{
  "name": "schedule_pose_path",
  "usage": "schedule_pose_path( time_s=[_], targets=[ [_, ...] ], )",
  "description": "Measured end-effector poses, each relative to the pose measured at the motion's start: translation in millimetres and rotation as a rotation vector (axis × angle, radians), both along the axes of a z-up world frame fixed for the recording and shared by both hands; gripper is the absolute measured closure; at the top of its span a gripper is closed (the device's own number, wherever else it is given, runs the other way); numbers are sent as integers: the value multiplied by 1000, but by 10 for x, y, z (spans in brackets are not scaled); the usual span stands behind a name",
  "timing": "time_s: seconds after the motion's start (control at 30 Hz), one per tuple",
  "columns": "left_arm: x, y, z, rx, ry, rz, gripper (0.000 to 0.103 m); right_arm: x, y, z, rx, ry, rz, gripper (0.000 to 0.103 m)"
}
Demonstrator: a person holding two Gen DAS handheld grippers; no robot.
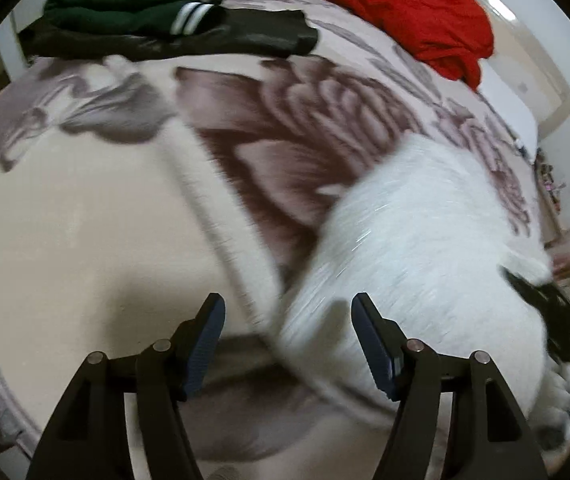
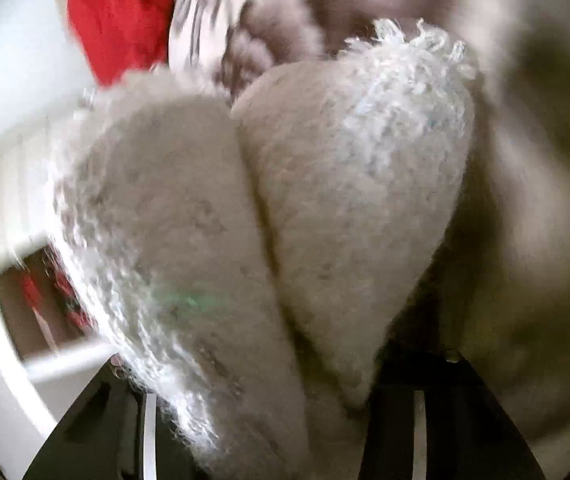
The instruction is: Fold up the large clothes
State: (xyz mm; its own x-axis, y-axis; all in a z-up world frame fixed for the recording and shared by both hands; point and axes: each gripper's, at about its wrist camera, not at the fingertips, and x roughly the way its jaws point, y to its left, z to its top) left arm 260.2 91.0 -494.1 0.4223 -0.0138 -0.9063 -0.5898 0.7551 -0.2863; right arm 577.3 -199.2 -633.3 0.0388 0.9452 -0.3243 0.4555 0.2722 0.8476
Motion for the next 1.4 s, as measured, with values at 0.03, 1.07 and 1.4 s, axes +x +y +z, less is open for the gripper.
schedule_pose_path(
  time_s=[0.03,1.07,1.4],
  targets=[
    [-97,14,-13,14,16,0,38,-217,-121,33,24,33,-78,59],
    [-574,-442,-241,131,98,43,0,28,1003,805,-531,-531,800,31],
    [-284,-1146,190,276,111,-107,0,-546,135,1608,-358,-452,478,90]
  ],
)
